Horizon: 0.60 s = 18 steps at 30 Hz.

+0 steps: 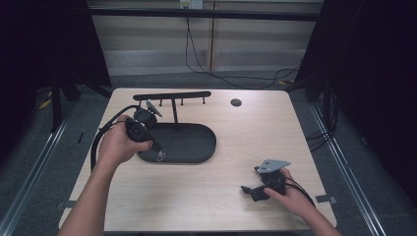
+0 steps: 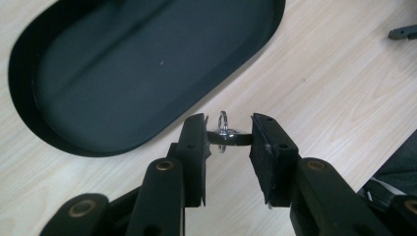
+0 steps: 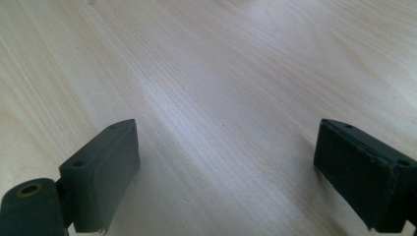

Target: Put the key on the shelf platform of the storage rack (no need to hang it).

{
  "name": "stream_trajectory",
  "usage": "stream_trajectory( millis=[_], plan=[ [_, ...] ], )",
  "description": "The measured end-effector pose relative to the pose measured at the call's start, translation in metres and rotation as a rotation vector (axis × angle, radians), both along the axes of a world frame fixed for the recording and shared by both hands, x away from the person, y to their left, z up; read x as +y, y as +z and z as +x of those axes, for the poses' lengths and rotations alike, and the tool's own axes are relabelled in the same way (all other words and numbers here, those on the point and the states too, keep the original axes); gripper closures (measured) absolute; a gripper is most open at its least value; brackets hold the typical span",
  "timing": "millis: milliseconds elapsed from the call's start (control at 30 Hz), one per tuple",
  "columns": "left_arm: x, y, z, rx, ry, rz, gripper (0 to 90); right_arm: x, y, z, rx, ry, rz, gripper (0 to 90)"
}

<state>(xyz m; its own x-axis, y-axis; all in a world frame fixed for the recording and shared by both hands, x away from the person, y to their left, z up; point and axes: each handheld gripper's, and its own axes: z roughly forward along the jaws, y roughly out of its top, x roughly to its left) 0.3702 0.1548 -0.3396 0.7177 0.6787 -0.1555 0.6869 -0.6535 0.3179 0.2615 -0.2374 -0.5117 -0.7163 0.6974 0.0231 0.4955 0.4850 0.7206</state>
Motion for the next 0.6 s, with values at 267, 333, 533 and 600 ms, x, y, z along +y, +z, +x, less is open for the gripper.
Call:
stream_trajectory(
  millis=[267, 333, 533, 600],
  plan=[
    [-0.002, 0.002, 0.008, -0.012, 0.021, -0.013, 67.7, 0.0, 0.0, 0.0, 0.0, 0.0, 0.0, 9.5],
    [-0.003, 0.001, 0.011, -0.004, 0.026, -0.017, 67.7, 0.0, 0.0, 0.0, 0.0, 0.0, 0.0, 9.5],
    [-0.005, 0.0, 0.017, -0.01, 0.043, -0.026, 67.6, 0.0, 0.0, 0.0, 0.0, 0.0, 0.0, 9.5],
    [-0.005, -0.001, 0.018, -0.014, 0.047, -0.023, 67.6, 0.0, 0.0, 0.0, 0.0, 0.0, 0.0, 9.6]
  ],
)
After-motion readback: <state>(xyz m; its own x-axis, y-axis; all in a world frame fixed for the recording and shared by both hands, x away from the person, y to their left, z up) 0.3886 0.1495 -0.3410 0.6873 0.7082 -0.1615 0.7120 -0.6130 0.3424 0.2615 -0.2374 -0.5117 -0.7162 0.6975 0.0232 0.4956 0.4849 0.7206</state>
